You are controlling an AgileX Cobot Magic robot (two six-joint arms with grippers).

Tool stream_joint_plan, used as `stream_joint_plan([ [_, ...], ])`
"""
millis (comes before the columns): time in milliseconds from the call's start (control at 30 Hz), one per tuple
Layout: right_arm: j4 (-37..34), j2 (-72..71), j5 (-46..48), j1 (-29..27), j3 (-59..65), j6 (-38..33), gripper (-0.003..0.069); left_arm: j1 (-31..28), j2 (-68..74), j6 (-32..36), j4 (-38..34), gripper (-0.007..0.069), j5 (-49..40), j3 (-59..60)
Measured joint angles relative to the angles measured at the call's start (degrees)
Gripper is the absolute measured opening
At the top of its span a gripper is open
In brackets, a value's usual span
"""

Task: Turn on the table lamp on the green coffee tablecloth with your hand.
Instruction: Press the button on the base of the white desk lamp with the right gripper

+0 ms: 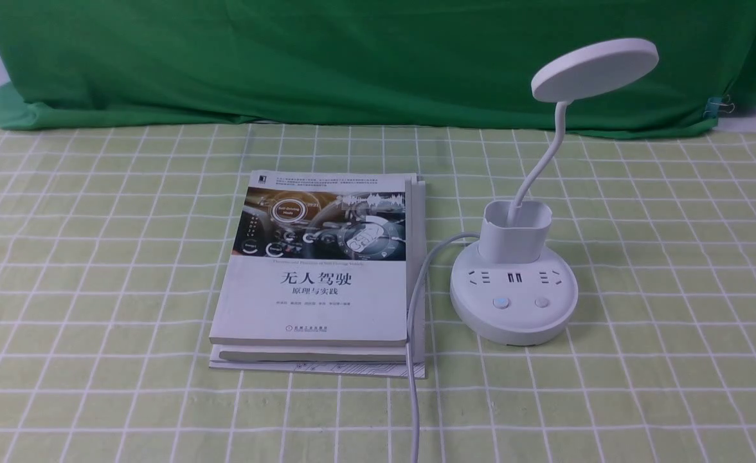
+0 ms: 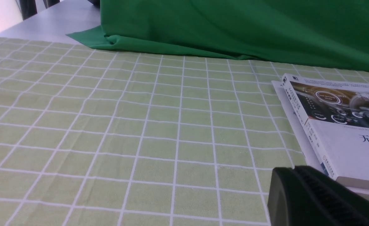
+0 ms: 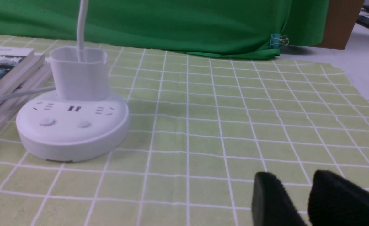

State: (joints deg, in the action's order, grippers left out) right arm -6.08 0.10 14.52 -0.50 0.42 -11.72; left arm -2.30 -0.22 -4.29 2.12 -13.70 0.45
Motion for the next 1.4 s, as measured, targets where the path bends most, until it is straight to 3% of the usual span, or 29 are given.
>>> stream_joint_plan([
  [367,-1.8,0.0,-3.3,0.0,0.0,3.2,0.0245,0.0,0.0,0.0,0.0,0.0003,0.0,0.0],
  [433,-4.9,0.0,-6.7,0.0,0.0,14.4,0.0245,0.0,0.0,0.0,0.0,0.0003,0.0,0.0],
  [500,-5.3,0.0,-7.8,0.0,0.0,17.6,0.0245,0.0,0.0,0.0,0.0,0.0003,0.0,0.0],
  [600,-6.0,0.0,-12.4,0.0,0.0,28.2,0.0245,0.0,0.0,0.0,0.0,0.0003,0.0,0.0],
  [800,-6.3,0.0,-17.0,0.0,0.0,32.6,0.0215,0.0,0.0,0.0,0.0,0.0003,0.0,0.0],
  [900,-6.3,1.2,-12.3,0.9,-1.8,30.4,0.0121,0.0,0.0,0.0,0.1,0.0003,0.0,0.0],
  [967,-6.4,6.7,-4.8,3.0,-8.6,23.8,0.0046,0.0,0.0,0.0,0.1,0.0003,0.0,0.0],
  [1200,-6.3,33.1,21.9,8.5,-31.1,7.6,0.0034,0.0,0.0,0.0,0.1,0.0003,0.1,0.0],
  [1400,-6.1,55.5,30.6,9.2,-41.1,1.4,0.0034,0.0,0.0,0.0,0.1,0.0003,0.1,0.0],
])
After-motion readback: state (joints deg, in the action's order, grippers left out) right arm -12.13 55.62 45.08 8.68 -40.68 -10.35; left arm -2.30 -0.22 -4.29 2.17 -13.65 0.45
